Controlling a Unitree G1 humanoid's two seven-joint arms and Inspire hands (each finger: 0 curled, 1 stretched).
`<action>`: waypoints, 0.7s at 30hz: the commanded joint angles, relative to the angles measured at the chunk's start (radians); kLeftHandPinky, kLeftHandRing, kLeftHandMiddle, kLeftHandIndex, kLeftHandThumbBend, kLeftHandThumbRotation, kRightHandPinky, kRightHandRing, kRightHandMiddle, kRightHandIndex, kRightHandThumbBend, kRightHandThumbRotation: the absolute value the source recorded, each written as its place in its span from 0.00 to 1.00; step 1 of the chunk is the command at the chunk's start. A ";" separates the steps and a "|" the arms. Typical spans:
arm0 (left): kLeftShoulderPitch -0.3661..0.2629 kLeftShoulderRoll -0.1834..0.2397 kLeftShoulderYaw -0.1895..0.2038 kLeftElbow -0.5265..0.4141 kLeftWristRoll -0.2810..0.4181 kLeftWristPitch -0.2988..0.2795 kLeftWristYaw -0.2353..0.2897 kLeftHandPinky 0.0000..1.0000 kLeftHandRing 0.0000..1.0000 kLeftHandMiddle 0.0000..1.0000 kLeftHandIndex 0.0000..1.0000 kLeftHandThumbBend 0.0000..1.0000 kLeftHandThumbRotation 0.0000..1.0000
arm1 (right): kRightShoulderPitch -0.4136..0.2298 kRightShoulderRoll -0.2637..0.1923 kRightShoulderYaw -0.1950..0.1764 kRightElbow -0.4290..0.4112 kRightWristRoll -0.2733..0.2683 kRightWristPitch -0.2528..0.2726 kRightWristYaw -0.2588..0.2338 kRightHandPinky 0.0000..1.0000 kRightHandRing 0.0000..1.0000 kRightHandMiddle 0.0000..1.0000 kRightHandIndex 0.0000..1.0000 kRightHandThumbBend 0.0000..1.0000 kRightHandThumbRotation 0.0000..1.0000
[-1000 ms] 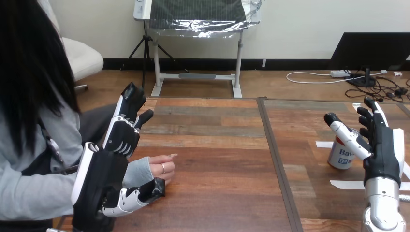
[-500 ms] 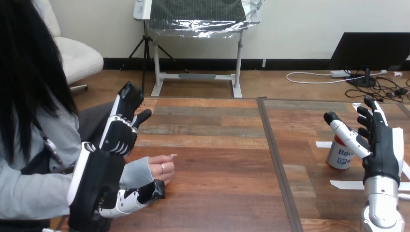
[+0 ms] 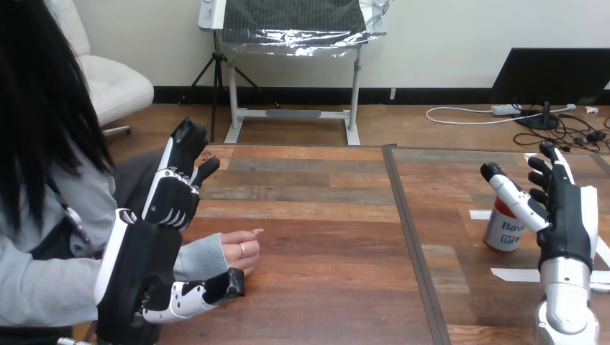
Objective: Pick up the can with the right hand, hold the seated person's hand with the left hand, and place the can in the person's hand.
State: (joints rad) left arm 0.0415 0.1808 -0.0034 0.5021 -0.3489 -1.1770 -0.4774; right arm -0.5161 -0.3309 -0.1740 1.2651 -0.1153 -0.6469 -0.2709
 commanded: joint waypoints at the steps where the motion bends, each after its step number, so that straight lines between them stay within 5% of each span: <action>1: -0.030 0.008 0.005 -0.042 -0.016 -0.001 -0.010 0.94 1.00 1.00 0.99 1.00 0.54 | -0.043 0.012 0.013 0.022 -0.006 0.021 0.011 0.79 0.84 0.88 0.93 1.00 0.56; 21: -0.040 -0.003 0.020 -0.029 0.005 -0.011 -0.004 0.94 1.00 1.00 0.99 1.00 0.56 | -0.035 0.015 0.015 0.007 -0.007 -0.003 -0.005 0.74 0.82 0.88 0.93 1.00 0.58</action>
State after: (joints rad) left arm 0.0415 0.1805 0.0060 0.5021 -0.3460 -1.1770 -0.4861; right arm -0.5196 -0.3302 -0.1700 1.2650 -0.1168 -0.6514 -0.2744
